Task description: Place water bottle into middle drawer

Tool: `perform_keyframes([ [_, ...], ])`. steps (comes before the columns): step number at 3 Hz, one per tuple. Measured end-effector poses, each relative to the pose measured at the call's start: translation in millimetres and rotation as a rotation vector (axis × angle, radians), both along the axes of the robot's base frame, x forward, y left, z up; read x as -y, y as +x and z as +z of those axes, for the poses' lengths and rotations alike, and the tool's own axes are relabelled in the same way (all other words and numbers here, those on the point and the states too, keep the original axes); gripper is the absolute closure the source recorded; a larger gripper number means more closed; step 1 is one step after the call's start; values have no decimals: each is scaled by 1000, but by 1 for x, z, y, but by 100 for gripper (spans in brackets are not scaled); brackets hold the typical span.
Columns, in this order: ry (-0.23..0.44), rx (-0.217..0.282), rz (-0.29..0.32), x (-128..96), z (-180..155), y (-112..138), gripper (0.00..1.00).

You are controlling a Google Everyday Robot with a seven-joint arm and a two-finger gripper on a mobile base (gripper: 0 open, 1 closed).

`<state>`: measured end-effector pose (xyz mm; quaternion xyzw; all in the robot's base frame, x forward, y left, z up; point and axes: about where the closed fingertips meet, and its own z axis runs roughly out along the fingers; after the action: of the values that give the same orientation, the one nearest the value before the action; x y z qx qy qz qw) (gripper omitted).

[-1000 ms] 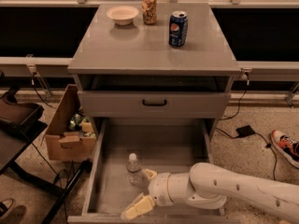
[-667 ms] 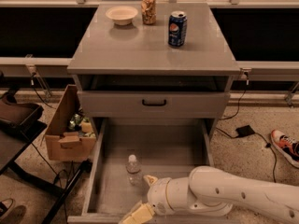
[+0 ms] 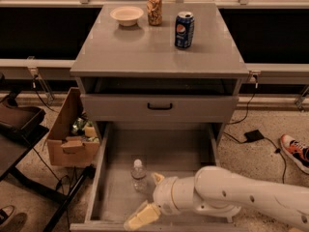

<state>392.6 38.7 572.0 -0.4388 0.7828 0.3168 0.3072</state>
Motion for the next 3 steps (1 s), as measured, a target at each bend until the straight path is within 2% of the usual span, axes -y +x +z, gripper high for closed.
perform_keyframes([
  [1,-47,74,1,23,21,37,0],
  [2,-104,156,-29,69,65,76,0],
  [3,-178,213,-53,113,117,110,0],
])
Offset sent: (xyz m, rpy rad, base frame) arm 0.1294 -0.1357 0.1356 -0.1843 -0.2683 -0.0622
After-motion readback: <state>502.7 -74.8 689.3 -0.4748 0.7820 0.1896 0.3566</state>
